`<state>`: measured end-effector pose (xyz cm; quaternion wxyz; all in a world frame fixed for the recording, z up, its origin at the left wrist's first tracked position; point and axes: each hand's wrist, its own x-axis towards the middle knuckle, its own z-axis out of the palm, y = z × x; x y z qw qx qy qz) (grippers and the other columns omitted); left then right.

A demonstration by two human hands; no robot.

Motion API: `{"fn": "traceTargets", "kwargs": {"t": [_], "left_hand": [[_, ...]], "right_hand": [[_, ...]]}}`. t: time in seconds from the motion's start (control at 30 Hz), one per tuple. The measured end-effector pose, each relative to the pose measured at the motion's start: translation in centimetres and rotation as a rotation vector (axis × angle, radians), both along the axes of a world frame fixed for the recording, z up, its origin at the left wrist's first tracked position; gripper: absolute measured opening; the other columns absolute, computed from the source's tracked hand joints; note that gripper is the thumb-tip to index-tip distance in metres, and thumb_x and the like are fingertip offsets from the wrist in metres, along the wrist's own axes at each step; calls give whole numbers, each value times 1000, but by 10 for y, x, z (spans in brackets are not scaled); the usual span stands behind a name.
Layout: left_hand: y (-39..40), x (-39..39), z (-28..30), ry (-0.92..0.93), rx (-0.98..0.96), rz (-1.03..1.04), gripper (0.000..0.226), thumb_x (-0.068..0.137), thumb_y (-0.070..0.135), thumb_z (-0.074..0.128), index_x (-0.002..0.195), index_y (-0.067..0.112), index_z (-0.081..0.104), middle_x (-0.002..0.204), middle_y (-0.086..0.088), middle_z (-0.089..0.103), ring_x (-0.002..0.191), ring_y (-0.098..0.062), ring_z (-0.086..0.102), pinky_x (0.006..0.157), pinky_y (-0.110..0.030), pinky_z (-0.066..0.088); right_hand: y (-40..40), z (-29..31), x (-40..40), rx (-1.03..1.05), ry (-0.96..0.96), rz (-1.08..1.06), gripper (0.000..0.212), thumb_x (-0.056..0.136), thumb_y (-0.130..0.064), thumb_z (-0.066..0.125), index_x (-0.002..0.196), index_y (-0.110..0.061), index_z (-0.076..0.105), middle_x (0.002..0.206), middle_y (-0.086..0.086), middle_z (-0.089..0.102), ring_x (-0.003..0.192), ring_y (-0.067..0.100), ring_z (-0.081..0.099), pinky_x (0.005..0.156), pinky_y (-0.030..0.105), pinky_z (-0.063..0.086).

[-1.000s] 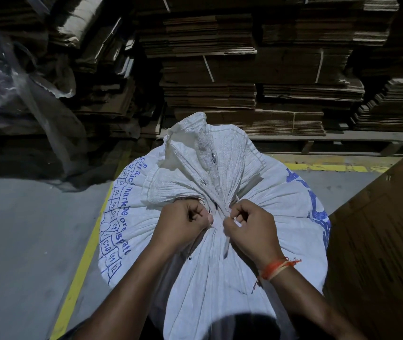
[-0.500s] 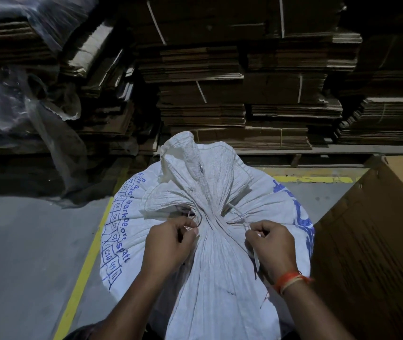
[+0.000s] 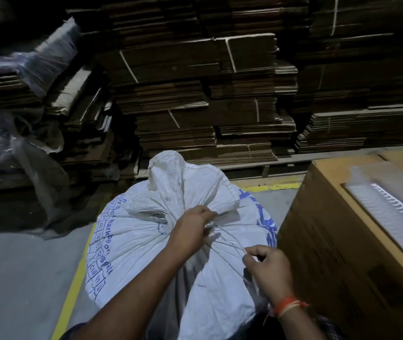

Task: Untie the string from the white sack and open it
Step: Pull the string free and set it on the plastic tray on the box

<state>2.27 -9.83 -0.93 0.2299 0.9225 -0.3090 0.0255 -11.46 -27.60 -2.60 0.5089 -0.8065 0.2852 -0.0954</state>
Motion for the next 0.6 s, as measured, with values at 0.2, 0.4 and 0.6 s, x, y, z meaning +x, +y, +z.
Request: {"fn": "traceTargets", "kwargs": {"t": [0.2, 0.4, 0.6], "left_hand": [[-19, 11, -11, 20, 201, 3, 33, 91, 14, 64, 121, 25, 75, 124, -4, 70, 112, -28, 68, 86, -33, 54], [-19, 14, -12, -36, 253, 109, 22, 93, 16, 62, 104, 24, 79, 98, -7, 75, 97, -28, 70, 73, -31, 48], [-14, 9, -5, -139, 230, 187, 15, 94, 32, 61, 93, 25, 75, 83, -6, 70, 88, -30, 67, 62, -32, 41]], "right_hand": [[-15, 0, -22, 7, 7, -58, 9, 73, -15, 79, 80, -19, 83, 80, -13, 79, 82, 6, 74, 82, 32, 60], [-26, 0, -24, 44, -21, -88, 14, 78, -11, 78, 91, -15, 83, 86, -10, 79, 80, 5, 72, 69, 17, 51], [-26, -1, -21, 42, -61, -107, 17, 82, -13, 79, 98, -13, 83, 89, -10, 78, 85, 4, 71, 76, 16, 53]]}}
